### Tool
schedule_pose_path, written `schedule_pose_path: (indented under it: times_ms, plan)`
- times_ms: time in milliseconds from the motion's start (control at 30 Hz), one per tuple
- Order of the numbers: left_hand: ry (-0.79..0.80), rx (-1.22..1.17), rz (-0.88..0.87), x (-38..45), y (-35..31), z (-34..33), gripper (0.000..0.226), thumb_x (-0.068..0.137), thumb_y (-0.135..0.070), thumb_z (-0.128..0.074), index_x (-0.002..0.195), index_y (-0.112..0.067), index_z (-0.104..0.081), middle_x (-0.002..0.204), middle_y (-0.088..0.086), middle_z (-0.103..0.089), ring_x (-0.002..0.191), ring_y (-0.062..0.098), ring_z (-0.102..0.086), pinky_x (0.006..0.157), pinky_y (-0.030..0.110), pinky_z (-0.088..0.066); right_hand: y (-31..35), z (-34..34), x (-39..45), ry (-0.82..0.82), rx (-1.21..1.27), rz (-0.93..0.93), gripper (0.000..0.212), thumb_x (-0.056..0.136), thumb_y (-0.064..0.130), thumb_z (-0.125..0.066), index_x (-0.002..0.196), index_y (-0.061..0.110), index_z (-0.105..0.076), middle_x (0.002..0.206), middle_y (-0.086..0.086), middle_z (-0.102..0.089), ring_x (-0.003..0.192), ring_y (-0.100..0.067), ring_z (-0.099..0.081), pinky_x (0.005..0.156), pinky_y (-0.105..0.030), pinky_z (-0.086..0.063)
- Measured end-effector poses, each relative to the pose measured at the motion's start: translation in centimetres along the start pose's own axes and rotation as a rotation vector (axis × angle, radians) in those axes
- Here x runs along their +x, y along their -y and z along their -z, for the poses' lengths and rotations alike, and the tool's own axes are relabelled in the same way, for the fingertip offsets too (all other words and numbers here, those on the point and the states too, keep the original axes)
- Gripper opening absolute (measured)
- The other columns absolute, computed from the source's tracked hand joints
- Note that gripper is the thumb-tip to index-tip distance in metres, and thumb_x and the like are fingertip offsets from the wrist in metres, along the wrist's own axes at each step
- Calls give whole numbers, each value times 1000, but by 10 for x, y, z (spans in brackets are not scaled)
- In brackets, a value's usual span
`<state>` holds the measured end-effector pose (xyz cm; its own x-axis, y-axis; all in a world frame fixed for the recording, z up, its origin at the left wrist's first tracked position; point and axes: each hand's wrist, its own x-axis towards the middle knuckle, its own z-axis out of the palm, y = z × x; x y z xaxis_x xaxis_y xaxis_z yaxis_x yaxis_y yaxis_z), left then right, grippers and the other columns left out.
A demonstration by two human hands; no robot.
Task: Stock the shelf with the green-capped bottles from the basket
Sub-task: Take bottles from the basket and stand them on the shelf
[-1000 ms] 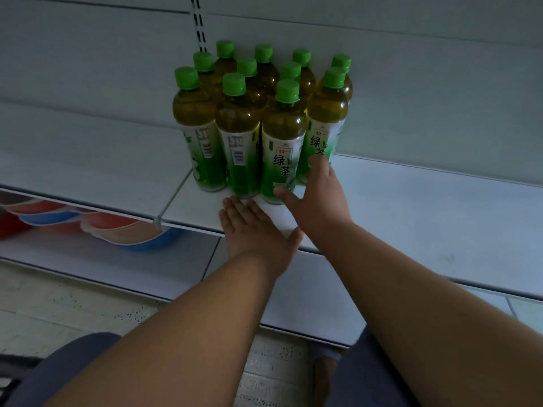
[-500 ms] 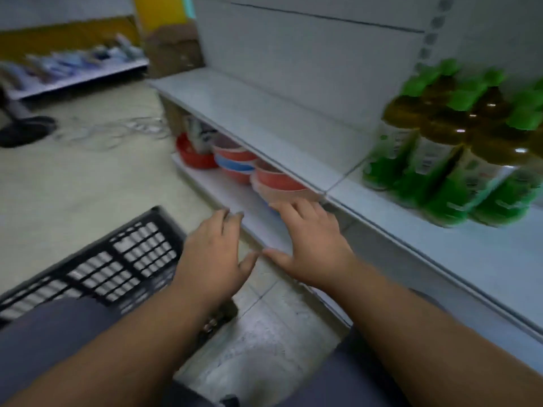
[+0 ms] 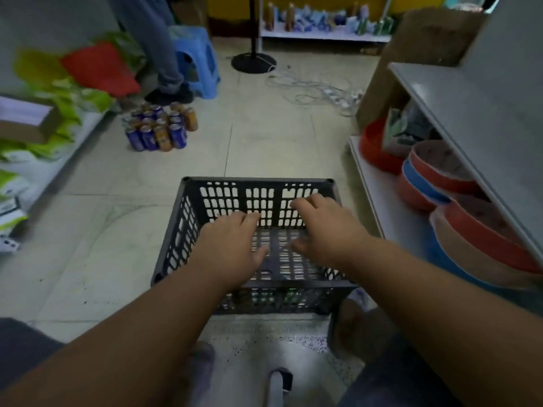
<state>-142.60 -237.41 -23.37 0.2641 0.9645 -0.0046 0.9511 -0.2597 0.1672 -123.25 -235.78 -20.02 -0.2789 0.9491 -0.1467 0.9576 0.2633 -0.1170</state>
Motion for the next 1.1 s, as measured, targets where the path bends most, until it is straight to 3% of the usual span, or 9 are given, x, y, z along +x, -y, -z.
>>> schedule_pose_path:
  times_ms: [300, 600, 700, 833, 967, 1100]
  plan:
    - [186, -75, 156, 51, 33, -101, 61, 92, -58, -49, 143, -26, -36, 135, 1, -52, 122, 22, -48, 102, 42, -42, -11, -108, 109, 338, 101, 118, 73, 81, 49, -71, 143, 27, -38, 137, -3, -46, 125, -24, -46, 103, -45, -45]
    - [292, -157, 330, 40, 51, -157, 74, 89, -68, -46, 141, -15, -43, 140, 7, -52, 125, 23, -50, 106, 42, -42, -35, -214, 158, 684, 110, 157, 68, 85, 41, -73, 142, 20, -42, 143, -9, -47, 125, -29, -49, 100, -39, -46]
    - [329, -118, 314, 37, 57, -162, 86, 87, -73, -37, 150, -14, -31, 154, 10, -39, 139, 25, -38, 114, 42, -30, -21, -249, 172, 740, 106, 221, 70, 85, 46, -71, 143, 20, -41, 142, -11, -48, 125, -30, -50, 99, -38, -44]
    - [335, -109, 283, 37, 59, -165, 95, 86, -75, -24, 157, -13, -14, 164, 13, -18, 151, 26, -15, 123, 41, -12, 0, -291, 182, 843, 90, 287, 66, 87, 37, -69, 145, 21, -41, 138, -12, -51, 126, -32, -50, 101, -37, -42]
    - [340, -87, 249, 37, 61, -169, 101, 84, -75, -17, 157, -6, -9, 165, 17, -12, 152, 27, -8, 124, 46, -9, 8, -328, 184, 912, 78, 292, 71, 79, 43, -72, 142, 26, -44, 136, -11, -56, 121, -33, -54, 101, -43, -45]
    - [362, -90, 218, 38, 61, -168, 106, 82, -78, -11, 157, -4, -2, 165, 18, -4, 153, 27, 0, 123, 48, -6, 0, -345, 183, 917, 119, 256, 57, 83, 38, -71, 133, 19, -52, 125, -8, -63, 110, -27, -60, 91, -33, -47]
